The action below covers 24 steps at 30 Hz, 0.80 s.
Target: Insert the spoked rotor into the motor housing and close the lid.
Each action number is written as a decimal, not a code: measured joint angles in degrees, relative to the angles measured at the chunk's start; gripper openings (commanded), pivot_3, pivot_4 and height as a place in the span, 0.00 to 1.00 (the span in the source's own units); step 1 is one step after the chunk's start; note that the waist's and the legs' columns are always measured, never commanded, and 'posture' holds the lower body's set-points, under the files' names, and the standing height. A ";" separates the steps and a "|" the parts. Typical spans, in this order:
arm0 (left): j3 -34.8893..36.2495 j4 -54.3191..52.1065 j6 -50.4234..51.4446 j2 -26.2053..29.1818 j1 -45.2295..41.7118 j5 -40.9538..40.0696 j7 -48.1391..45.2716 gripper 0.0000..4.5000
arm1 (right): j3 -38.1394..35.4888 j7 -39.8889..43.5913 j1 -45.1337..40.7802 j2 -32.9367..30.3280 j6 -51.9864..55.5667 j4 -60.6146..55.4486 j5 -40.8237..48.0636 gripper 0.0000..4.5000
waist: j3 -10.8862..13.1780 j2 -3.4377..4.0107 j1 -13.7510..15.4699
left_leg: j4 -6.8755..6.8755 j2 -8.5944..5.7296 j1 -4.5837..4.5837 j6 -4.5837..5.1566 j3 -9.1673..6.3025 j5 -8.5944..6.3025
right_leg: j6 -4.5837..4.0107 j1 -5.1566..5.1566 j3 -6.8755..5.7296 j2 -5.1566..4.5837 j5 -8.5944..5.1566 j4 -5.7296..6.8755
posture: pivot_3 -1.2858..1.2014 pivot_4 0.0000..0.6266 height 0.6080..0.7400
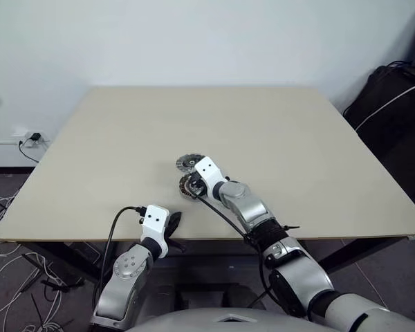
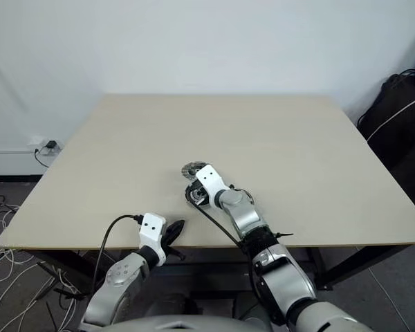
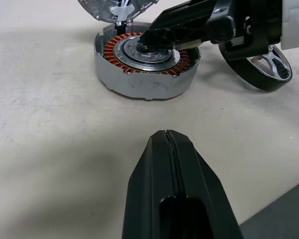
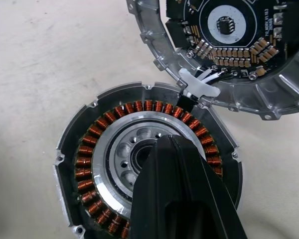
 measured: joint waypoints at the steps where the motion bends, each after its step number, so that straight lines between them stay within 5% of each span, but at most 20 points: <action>1: 0.00 0.00 0.00 0.00 -0.05 0.00 0.00 0.00 | -0.02 0.18 0.23 0.12 0.02 -0.61 0.12 0.00 | 0.00 0.00 0.04 | 0.00 0.00 0.00 0.00 0.00 0.00 | 0.00 -0.01 0.00 0.00 0.00 0.00 | 0.52 0.00 1.00; 24: 0.03 0.03 -0.13 0.08 0.35 -0.03 -0.01 0.00 | -0.56 0.28 6.68 -2.58 0.61 -7.56 0.71 0.00 | -0.05 0.06 1.09 | 0.00 -0.01 0.01 0.00 -0.04 0.00 | -0.05 0.05 -0.07 -0.04 -0.04 -0.04 | 0.52 0.00 1.00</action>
